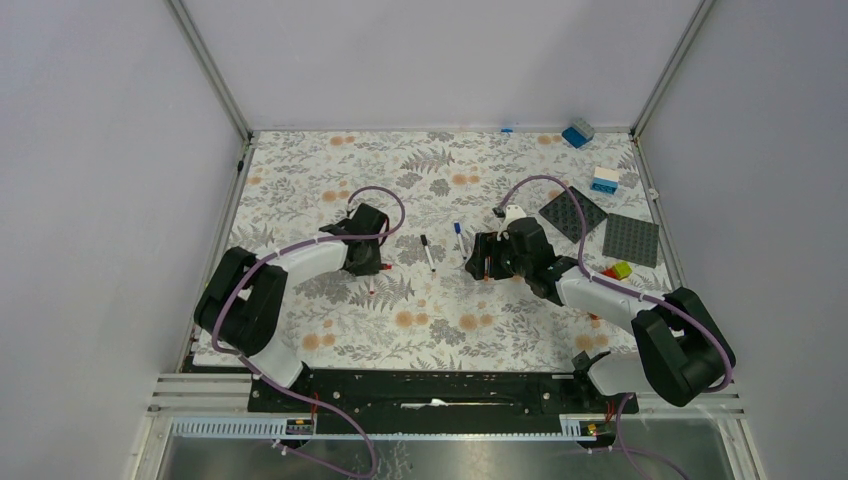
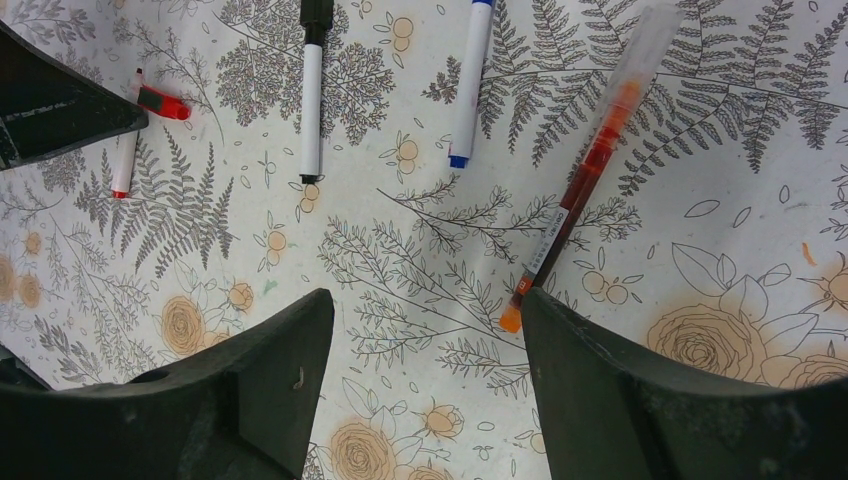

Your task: Insert the pens into the pen caps

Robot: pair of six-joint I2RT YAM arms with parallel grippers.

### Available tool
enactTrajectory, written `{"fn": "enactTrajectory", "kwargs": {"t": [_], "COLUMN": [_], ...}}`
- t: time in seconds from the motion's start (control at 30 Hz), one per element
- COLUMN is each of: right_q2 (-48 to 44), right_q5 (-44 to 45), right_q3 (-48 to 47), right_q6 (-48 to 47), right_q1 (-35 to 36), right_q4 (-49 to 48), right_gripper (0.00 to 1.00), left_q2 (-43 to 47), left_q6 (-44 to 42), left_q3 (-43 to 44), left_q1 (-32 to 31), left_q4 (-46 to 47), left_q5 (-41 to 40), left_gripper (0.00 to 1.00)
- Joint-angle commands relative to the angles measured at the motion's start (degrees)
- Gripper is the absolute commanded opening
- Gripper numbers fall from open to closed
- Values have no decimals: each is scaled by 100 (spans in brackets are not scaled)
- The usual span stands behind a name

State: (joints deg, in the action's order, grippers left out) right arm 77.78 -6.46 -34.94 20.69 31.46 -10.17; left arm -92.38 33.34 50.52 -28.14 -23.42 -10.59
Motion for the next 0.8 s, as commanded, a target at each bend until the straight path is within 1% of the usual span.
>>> {"fn": "enactTrajectory", "kwargs": {"t": [0.0, 0.1, 0.23, 0.43, 0.5, 0.6, 0.67, 0.77], "right_q2": [-33, -51, -106, -311, -449, -616, -653, -674], "right_q5": [127, 127, 112, -172, -409, -985, -1477, -1842], "right_q3": [-113, -109, -101, -88, 8, 139, 214, 281], "right_q6": [34, 32, 19, 12, 155, 628, 1044, 1589], "right_q1": [-35, -40, -34, -40, -37, -31, -11, 106], "right_q4": [-169, -169, -155, -205, -421, -911, -1344, -1962], "right_gripper": [75, 75, 75, 75, 75, 75, 75, 74], "left_q2": [-44, 162, 695, 1822, 2182, 2703, 3041, 3476], "left_q6": [17, 61, 181, 399, 503, 696, 861, 1283], "left_q3": [82, 53, -130, -616, -765, -1037, -1255, -1581], "left_q1": [28, 28, 28, 28, 28, 19, 19, 12], "left_q4": [68, -13, 9, 484, 619, 917, 1242, 1823], "left_q5": [-203, -329, -358, 208, 365, 618, 875, 1263], "left_gripper": [0, 0, 0, 0, 0, 0, 0, 0]}}
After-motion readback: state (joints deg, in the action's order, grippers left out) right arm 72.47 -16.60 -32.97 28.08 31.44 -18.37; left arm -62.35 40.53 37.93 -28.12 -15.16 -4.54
